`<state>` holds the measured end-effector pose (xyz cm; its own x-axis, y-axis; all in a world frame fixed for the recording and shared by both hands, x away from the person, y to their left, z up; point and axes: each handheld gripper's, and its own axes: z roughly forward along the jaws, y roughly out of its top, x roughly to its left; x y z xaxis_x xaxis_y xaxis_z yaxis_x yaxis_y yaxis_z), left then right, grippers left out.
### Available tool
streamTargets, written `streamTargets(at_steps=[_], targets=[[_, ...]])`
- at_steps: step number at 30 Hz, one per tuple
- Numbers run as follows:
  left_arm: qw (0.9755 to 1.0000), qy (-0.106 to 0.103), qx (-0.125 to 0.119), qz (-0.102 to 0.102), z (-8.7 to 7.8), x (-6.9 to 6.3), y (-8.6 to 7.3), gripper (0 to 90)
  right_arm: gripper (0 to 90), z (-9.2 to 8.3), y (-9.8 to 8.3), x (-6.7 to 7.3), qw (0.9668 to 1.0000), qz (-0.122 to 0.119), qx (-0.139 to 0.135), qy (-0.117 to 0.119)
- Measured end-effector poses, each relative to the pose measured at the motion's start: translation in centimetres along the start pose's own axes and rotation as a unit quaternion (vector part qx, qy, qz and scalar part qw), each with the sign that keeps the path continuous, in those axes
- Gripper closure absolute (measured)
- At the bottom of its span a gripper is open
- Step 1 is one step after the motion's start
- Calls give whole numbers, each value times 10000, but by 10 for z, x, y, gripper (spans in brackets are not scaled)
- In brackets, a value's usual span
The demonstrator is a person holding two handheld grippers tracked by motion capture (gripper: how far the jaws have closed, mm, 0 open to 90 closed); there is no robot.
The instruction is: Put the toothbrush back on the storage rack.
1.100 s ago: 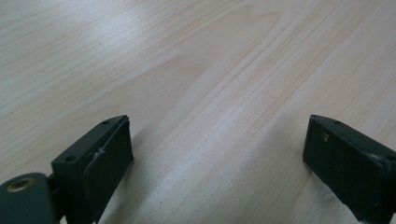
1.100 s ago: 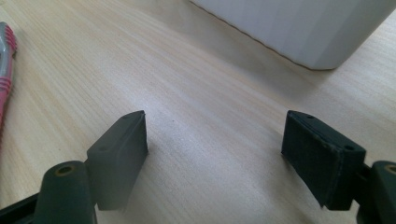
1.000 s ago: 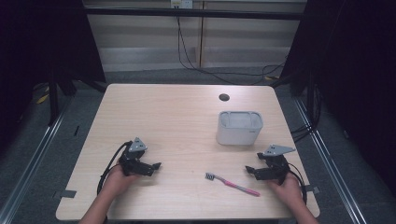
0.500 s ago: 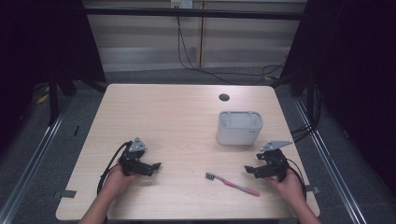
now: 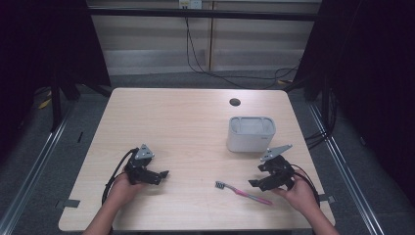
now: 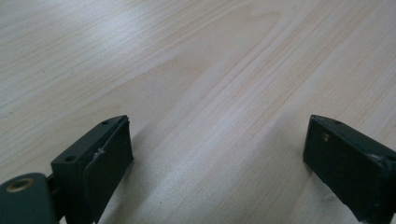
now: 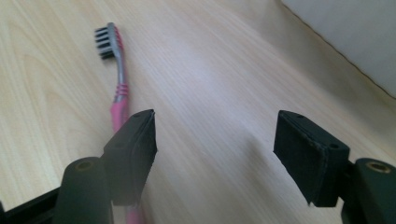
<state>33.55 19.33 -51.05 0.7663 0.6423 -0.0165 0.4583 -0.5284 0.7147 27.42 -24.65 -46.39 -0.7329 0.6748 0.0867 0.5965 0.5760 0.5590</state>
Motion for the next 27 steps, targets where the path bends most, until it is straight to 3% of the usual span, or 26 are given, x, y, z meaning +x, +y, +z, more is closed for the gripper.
streamTargets(at_steps=[11,15,27], targets=[[10000,7,8,4,0,0,0,76,301,10,20,15,9988,-370,269,190],[10000,0,-1,2,0,0,0,76,329,12,27,19,9980,-410,346,318],[10000,7,6,2,0,0,0,76,363,14,45,28,9967,-390,593,386]])
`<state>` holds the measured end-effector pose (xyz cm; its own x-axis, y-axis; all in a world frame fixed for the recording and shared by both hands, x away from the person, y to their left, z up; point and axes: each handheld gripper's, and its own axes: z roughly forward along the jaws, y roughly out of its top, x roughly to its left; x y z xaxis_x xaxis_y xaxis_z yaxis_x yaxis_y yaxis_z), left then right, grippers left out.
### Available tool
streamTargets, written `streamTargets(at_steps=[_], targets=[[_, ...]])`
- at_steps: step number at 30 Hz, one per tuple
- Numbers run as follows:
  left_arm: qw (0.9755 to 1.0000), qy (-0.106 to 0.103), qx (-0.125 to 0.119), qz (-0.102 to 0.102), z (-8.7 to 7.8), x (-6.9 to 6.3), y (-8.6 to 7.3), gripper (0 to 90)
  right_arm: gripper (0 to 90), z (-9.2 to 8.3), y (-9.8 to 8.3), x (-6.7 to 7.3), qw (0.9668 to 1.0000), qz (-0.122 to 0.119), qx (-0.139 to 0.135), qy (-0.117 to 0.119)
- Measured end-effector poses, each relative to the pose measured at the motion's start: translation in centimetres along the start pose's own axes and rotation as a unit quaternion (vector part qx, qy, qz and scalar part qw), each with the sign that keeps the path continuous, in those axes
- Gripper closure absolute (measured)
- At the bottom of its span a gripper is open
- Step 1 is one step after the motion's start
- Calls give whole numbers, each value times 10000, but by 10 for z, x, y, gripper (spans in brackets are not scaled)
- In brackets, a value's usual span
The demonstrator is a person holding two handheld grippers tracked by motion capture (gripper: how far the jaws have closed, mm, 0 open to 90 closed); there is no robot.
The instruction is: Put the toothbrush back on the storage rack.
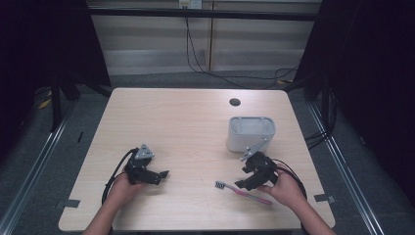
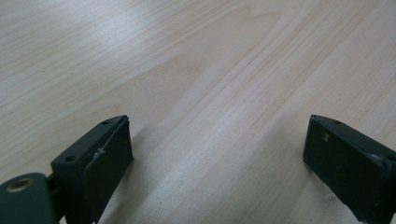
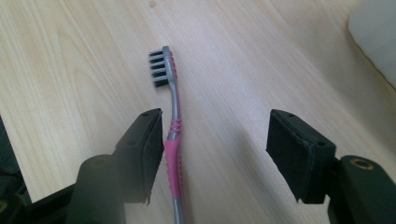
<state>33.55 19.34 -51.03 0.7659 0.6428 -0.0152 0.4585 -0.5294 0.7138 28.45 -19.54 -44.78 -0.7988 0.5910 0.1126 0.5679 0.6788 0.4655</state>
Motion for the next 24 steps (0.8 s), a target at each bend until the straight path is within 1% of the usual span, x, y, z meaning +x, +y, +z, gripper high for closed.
streamTargets(at_steps=[2,4,11,14,16,19,22,24], targets=[[10000,0,-1,-2,0,0,0,76,377,1,5,2,9999,-87,116,-13],[10000,-1,-4,-2,0,0,0,76,385,2,8,4,9998,-129,172,-25],[10000,0,1,0,0,0,0,76,424,6,16,8,9992,-156,361,91],[10000,0,0,-1,0,0,0,76,481,8,19,10,9989,-104,433,148],[10000,1,0,-1,0,0,0,76,502,9,20,10,9989,-48,418,215],[10000,-1,-1,-2,0,0,0,76,546,11,22,10,9982,20,530,281],[10000,0,-3,-3,0,0,0,76,574,13,22,10,9975,105,605,336],[10000,-1,-3,-3,0,0,0,76,587,14,22,10,9974,108,624,345]])
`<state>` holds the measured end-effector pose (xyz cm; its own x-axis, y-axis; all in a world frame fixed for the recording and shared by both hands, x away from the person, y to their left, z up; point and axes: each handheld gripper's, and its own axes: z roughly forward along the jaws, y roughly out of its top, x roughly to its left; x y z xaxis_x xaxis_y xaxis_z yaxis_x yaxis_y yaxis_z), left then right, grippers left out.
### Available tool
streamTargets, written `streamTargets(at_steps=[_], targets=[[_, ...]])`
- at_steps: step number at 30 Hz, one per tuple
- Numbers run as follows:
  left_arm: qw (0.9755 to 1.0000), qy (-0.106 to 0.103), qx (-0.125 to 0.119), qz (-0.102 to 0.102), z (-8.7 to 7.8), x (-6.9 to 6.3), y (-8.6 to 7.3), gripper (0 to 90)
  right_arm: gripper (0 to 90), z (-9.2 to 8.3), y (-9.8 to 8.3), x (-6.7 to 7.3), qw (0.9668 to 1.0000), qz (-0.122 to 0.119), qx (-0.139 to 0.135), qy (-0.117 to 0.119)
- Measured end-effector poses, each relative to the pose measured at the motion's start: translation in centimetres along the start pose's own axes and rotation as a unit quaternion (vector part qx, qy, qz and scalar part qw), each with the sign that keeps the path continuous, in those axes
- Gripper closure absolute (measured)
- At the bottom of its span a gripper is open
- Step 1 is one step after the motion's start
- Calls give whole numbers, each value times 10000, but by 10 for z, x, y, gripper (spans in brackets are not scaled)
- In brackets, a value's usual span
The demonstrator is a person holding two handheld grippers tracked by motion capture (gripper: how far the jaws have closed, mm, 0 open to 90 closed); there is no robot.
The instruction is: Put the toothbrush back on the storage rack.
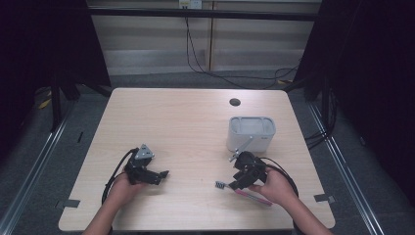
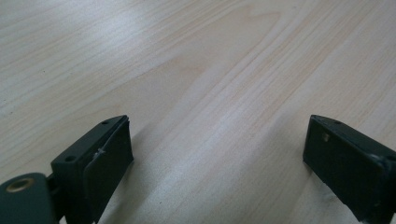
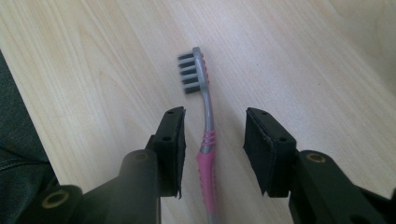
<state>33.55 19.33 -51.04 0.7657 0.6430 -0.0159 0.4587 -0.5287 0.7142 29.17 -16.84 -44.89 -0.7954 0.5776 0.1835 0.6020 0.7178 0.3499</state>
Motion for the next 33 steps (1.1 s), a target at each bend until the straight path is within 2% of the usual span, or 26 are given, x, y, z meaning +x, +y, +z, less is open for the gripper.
streamTargets(at_steps=[19,28,30,31,33], targets=[[10000,0,-1,-2,0,0,0,76,657,14,0,4,9998,-93,177,47],[10000,1,2,-1,0,0,0,76,706,20,0,5,9990,-238,369,-57],[10000,-5,-6,0,0,0,0,76,733,22,-1,7,9986,-266,429,-124],[10000,-4,-5,-1,0,0,0,76,756,23,-1,8,9980,-390,417,-260],[10000,-4,-5,0,0,0,0,76,757,24,0,9,9983,-329,424,-235]])
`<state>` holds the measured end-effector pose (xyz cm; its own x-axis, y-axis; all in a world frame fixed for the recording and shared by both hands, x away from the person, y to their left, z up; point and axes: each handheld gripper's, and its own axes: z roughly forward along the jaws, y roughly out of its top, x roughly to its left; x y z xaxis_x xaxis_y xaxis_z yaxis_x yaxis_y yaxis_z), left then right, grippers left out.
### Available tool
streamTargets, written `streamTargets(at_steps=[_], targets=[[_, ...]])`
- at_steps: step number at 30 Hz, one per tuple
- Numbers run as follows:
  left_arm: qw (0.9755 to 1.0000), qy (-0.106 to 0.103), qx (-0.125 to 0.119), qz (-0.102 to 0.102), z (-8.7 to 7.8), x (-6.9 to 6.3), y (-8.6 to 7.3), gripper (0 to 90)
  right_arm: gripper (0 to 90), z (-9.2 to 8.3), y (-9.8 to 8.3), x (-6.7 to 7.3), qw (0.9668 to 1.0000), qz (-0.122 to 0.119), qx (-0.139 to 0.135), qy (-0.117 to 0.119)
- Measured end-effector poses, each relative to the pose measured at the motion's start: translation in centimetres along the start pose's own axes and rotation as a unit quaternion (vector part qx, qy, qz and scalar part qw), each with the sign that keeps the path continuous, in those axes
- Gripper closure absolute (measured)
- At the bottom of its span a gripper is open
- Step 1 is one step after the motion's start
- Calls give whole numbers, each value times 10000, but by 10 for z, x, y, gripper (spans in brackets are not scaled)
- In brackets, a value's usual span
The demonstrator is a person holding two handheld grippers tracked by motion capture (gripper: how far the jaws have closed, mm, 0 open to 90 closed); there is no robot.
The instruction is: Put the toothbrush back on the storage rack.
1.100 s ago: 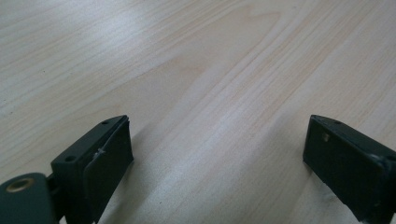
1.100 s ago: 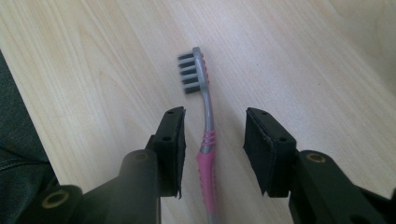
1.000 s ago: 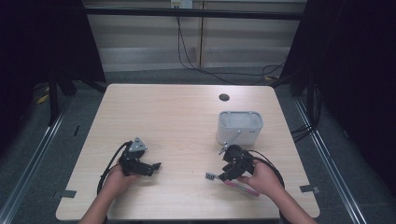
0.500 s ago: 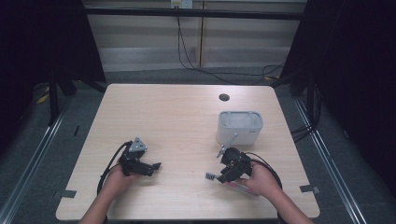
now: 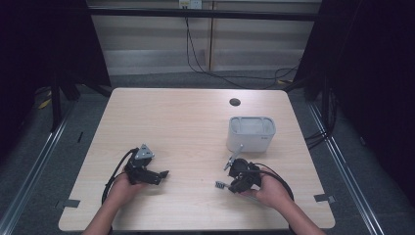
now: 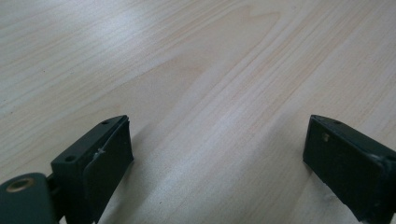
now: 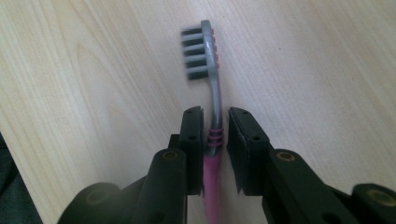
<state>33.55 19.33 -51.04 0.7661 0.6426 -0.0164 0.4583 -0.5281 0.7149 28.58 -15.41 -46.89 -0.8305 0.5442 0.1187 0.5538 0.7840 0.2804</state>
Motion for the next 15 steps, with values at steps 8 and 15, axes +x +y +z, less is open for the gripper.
streamTargets(at_steps=[8,15], targets=[[10000,-1,-1,-3,0,0,0,76,833,1,0,0,10000,15,-58,16],[10000,3,6,3,0,0,0,76,835,0,-1,0,9998,88,-149,34]])
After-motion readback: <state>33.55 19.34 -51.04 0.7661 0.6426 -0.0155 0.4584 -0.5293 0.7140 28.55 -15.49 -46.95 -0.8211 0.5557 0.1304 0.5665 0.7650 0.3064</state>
